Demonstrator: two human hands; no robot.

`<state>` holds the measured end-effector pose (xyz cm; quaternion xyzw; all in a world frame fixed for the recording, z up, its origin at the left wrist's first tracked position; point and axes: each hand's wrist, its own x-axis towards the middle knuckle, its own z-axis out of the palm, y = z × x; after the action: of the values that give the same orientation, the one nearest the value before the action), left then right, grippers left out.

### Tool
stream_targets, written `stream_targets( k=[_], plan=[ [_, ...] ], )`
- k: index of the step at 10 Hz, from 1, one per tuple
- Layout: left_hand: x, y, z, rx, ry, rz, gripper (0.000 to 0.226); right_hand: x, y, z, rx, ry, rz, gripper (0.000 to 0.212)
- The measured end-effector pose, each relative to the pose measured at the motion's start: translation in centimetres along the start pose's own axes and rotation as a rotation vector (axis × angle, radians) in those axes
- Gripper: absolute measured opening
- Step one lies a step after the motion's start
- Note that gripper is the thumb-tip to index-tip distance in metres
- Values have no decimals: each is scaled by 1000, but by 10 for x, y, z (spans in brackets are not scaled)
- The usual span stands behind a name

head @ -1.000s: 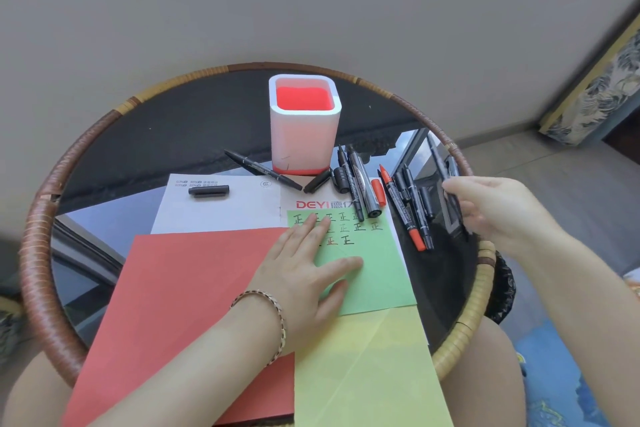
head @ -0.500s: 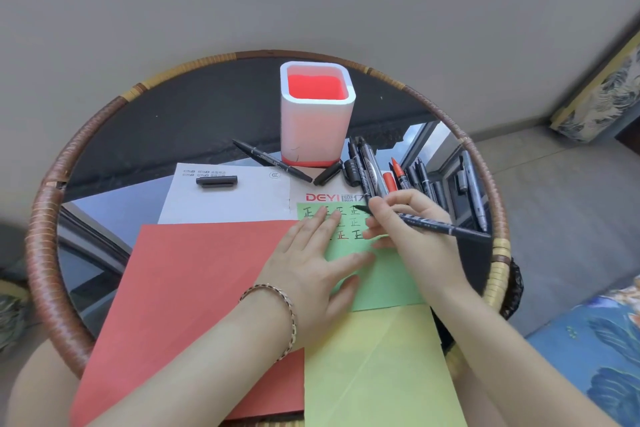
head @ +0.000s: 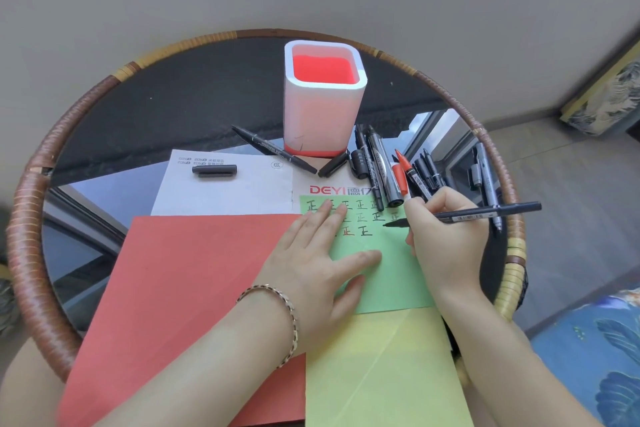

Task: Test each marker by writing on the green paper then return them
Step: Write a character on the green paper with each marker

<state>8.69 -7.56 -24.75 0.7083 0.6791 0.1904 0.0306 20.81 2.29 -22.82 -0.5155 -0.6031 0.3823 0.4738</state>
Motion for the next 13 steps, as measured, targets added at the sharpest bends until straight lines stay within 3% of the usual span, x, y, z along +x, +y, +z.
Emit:
stream_targets(
  k=[13],
  plan=[
    [1,1,-1,-32,-31,-5,37,1,5,2,-84,-33,-71,26]
  ],
)
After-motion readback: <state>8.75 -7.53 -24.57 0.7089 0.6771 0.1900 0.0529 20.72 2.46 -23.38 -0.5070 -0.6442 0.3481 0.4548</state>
